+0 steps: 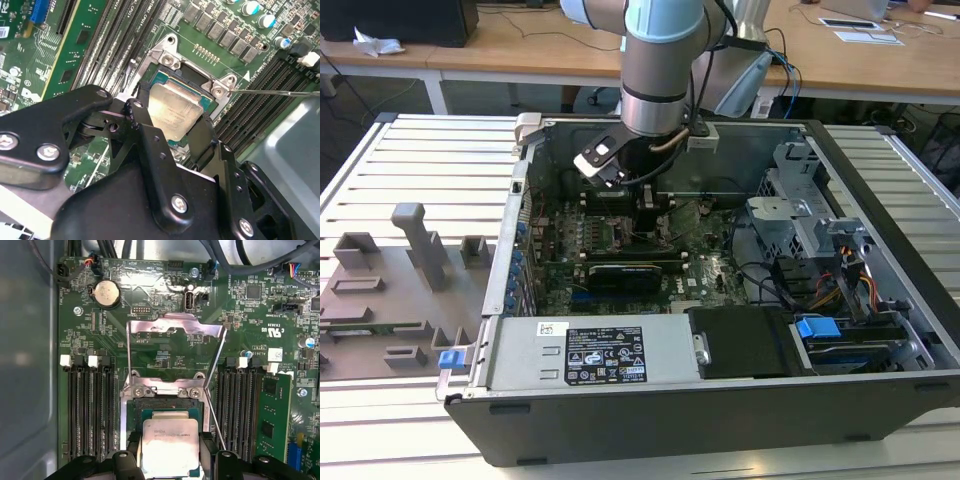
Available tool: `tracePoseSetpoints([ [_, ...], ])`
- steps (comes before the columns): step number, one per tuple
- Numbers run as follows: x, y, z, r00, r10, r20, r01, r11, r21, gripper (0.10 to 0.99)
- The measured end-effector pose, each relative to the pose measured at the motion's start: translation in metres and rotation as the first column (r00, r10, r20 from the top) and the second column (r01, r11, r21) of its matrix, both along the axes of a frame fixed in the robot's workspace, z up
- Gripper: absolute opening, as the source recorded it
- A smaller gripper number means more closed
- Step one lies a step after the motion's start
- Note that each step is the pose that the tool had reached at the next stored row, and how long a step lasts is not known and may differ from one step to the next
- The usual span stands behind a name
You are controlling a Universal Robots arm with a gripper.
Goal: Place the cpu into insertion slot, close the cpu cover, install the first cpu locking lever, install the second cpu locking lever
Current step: 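Place the cpu into insertion slot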
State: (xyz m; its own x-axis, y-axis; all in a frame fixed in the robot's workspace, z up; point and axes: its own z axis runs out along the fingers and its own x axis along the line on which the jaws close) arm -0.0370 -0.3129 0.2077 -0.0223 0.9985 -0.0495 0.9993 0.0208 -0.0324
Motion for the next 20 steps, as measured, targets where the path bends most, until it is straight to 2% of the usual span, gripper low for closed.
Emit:
tracePoseSetpoints([
  [6, 0.0012, 0.0004, -0.0038, 0.9998, -0.021, -0.0002, 0.021, 0.9998, 0.0, 0.541],
  [11, 0.0025, 0.0036, -0.0065, 0.9998, -0.021, -0.0001, 0.021, 0.9998, 0.0, 0.541],
  [20, 0.0035, 0.0036, -0.0077, 0.9998, -0.021, -0.0002, 0.021, 0.9998, 0.0, 0.541],
])
